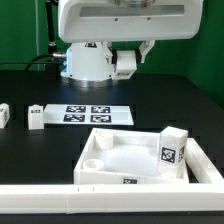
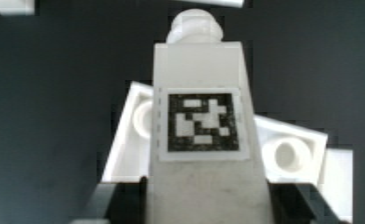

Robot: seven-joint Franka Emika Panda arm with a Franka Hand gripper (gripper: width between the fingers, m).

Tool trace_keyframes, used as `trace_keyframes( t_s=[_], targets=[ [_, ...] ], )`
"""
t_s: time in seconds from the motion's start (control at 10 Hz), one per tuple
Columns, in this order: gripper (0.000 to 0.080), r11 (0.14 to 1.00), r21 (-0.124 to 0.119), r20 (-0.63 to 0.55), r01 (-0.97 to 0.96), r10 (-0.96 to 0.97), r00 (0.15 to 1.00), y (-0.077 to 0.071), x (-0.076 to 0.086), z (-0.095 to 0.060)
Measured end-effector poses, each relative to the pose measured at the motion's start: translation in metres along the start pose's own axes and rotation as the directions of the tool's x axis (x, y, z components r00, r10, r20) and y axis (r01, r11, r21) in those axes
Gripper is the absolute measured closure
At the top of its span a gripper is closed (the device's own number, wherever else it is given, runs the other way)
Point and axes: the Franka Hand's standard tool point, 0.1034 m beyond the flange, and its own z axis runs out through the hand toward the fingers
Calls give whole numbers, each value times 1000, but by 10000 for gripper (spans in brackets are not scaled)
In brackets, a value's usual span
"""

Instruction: Assemble square table

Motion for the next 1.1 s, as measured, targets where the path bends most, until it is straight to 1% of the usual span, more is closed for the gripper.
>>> trace_keyframes(
  t_s=[0.1, 0.2, 0.3, 0.4, 0.5, 0.6, 0.8, 0.9, 1.0, 1.1],
  targets=[
    [514, 1000, -4, -76, -1, 1, 997, 1, 5, -2],
    [514, 1000, -2, -128, -8, 8, 992, 4, 8, -1],
    [514, 999, 18, -223, -32, 35, 974, 9, 18, 2],
    [514, 999, 19, -321, -45, 49, 946, 18, 28, 6],
    [514, 999, 0, -362, -40, 38, 931, 18, 31, 10],
    [514, 999, -12, -448, -43, 33, 894, 18, 36, 8],
    [514, 998, -40, -572, -56, 23, 820, 24, 37, 10],
    [514, 997, -59, -625, -58, 9, 781, 28, 38, 8],
    [514, 995, -81, -646, -53, -11, 763, 40, 42, 9],
    [514, 995, -64, -636, -75, 17, 771, 50, 52, 6]
  ],
)
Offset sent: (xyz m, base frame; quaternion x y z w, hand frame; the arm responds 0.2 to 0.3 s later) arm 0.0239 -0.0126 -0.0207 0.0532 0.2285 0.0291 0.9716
